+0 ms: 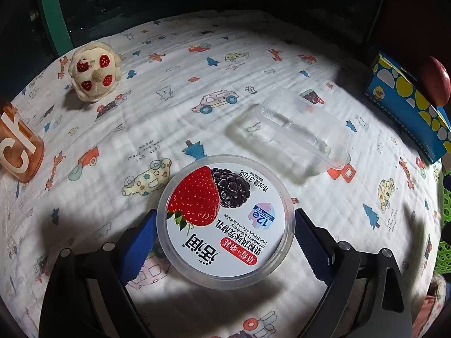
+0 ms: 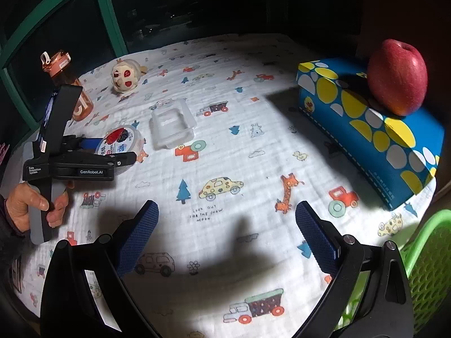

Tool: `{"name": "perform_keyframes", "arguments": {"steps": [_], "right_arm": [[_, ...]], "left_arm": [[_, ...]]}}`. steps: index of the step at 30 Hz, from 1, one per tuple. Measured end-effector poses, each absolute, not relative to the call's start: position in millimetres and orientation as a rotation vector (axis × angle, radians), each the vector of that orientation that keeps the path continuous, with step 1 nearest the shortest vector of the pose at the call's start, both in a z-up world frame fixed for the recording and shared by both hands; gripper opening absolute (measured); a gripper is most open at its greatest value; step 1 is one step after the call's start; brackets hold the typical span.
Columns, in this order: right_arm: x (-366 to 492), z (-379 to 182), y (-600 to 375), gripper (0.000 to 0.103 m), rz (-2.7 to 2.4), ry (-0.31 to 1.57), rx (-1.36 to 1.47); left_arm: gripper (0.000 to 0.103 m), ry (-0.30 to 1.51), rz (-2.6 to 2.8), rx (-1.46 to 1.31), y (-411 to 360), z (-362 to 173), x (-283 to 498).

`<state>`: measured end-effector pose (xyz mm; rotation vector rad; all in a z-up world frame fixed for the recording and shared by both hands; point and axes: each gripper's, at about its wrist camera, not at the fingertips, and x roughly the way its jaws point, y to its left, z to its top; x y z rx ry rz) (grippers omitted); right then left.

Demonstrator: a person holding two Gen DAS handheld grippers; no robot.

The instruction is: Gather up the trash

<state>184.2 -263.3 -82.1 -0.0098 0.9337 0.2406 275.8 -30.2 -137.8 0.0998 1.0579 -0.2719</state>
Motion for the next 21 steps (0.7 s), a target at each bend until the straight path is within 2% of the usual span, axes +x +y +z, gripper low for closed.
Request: {"name": "perform_keyframes", "arguments": {"steps": [21], "right_arm": [[289, -107, -183, 0.096, 0.409, 0.961, -0.107]], "left_arm": [[0.09, 1.0, -0.208, 0.07, 43, -92, 260]]}}
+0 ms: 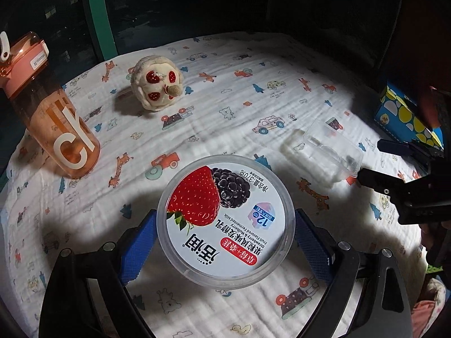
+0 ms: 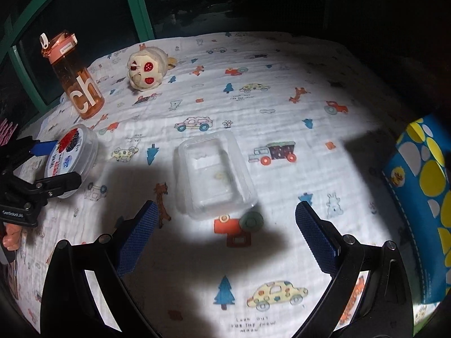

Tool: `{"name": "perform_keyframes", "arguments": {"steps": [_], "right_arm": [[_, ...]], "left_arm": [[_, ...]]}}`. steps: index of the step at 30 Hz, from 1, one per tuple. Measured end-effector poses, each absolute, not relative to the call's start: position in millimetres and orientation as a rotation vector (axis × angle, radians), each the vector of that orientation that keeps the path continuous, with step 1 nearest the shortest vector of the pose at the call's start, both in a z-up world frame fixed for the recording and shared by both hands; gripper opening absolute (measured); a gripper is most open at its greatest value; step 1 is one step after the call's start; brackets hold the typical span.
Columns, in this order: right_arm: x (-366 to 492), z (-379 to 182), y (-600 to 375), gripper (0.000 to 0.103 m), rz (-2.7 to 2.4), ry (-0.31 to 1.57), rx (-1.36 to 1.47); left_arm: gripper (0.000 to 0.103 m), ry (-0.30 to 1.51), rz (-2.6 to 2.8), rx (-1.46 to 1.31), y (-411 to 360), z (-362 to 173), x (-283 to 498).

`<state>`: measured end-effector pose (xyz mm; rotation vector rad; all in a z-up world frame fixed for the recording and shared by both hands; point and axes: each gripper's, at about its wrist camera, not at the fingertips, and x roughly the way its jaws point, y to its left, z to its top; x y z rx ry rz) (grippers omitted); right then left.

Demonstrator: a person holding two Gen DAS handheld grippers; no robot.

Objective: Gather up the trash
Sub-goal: 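Grasp the clear plastic tray with the right gripper while the left holds the tub, then carry the clear tray and the yogurt tub over the green basket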

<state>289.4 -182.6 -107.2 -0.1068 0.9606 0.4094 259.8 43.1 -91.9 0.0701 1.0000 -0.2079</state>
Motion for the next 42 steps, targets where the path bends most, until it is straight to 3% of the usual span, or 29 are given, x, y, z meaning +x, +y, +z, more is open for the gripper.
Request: {"name": "perform_keyframes", "arguments": {"steps": [10, 17, 28, 42], "right_arm": [[321, -131, -151, 0.089, 0.423, 0.993, -0.229], [324, -137, -147, 0.062, 0.428, 1.017, -0.234], [284, -110, -164, 0.061, 0.414, 0.976, -0.164], [176, -68, -235, 0.061, 0.282, 0.929, -0.082]], "left_arm": [[0.09, 1.003, -0.196, 0.041, 59, -94, 259], [0.09, 1.012, -0.194, 0.027, 60, -97, 259], [0.09, 0.996, -0.216, 0.016, 45, -82, 245], [0.09, 0.949, -0.358, 0.052, -33, -54, 192]]}}
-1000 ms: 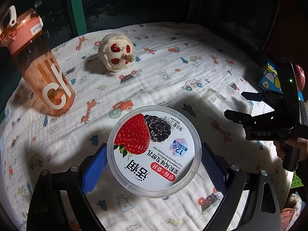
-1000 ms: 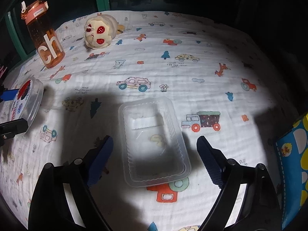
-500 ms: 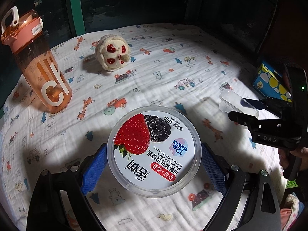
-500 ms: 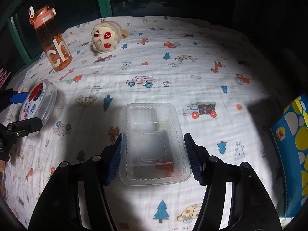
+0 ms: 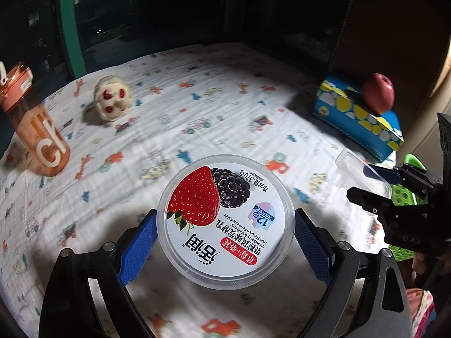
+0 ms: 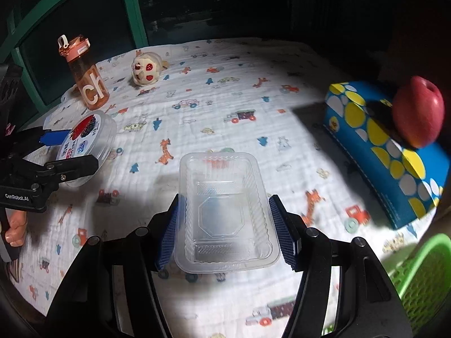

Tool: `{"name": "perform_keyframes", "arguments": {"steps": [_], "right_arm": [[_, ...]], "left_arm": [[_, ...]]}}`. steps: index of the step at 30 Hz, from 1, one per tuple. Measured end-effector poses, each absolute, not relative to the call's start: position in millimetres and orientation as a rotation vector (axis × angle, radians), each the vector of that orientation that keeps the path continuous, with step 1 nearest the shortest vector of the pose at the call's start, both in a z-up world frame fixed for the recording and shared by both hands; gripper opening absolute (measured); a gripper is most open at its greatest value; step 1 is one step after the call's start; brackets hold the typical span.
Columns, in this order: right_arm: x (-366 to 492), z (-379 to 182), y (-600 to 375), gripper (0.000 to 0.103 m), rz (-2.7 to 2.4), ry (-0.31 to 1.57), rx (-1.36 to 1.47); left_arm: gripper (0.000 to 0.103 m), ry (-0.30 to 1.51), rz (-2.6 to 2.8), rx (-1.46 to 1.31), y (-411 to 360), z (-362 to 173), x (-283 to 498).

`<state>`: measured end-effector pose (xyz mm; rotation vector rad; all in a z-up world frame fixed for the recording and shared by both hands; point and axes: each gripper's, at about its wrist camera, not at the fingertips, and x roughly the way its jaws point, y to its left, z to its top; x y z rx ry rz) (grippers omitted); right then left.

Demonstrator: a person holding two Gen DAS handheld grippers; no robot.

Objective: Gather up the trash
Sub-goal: 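Carry the clear tray and the yogurt tub over the green basket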

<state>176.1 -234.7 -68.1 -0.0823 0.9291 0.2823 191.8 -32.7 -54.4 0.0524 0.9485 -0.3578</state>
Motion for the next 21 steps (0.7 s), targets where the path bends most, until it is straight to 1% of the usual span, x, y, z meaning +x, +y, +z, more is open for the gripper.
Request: {"name": "perform_keyframes", "arguments": {"steps": [12, 21], "right_arm": [[92, -41, -321, 0.061, 0.11, 0.888, -0.005], [50, -36, -382, 0.061, -0.027, 0.872, 0.046]], "left_arm": [[0.09, 0.916, -0.52, 0.103, -125, -39, 146], [0.09, 0.895, -0.631, 0.15, -190, -28, 122]]}}
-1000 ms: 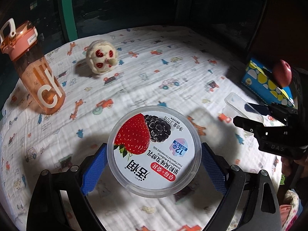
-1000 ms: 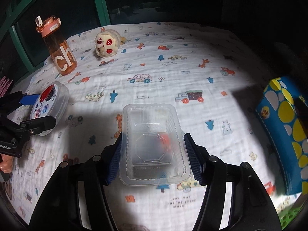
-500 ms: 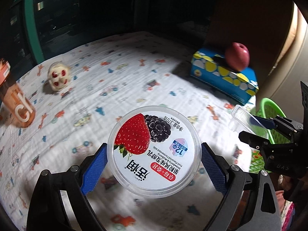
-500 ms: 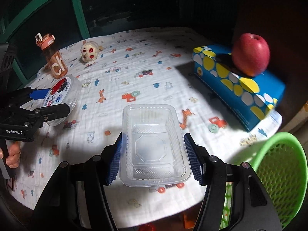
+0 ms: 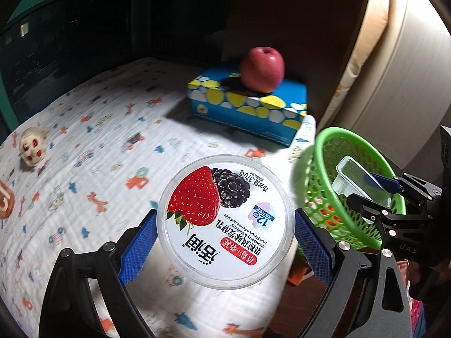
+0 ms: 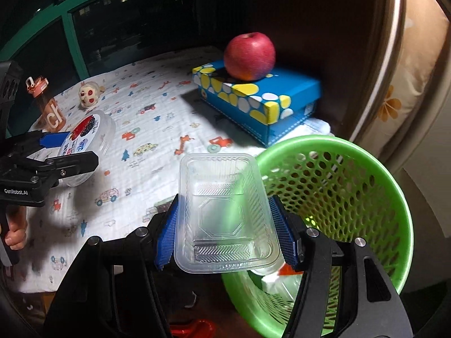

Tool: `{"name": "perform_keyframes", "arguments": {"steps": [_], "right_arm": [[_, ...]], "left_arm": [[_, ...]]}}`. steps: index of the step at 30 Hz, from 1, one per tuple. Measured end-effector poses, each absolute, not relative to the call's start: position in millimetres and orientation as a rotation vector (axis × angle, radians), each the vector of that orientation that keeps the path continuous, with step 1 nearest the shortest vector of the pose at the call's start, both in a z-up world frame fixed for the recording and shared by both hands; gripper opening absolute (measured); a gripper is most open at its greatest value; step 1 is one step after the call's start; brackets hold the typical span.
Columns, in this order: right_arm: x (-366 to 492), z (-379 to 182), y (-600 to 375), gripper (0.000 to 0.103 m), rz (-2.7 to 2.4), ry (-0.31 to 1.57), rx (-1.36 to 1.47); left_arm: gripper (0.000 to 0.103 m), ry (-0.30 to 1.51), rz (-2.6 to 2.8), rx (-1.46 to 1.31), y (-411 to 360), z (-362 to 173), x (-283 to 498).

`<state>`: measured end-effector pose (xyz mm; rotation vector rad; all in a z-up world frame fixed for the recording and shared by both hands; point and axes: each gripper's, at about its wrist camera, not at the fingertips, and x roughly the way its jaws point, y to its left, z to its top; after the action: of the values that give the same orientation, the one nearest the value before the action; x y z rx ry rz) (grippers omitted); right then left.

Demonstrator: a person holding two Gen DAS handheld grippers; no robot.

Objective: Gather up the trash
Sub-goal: 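Carry the clear tray and the yogurt tub over the green basket, then open the right gripper to drop the clear tray into the basket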

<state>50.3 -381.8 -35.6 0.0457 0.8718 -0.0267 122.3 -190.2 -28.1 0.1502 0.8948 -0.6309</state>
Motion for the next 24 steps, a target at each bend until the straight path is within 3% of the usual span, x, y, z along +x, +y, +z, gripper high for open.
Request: {"name": "perform_keyframes", "arguments": {"steps": [19, 24], "right_arm": [[8, -45, -462, 0.062, -0.177, 0.879, 0.137], [-1, -44, -474, 0.068, -0.198, 0.873, 0.153]], "left_arm": [[0.09, 0.89, -0.75, 0.223, -281, -22, 102], [0.09, 0.892, -0.773, 0.234, -298, -23, 99]]}}
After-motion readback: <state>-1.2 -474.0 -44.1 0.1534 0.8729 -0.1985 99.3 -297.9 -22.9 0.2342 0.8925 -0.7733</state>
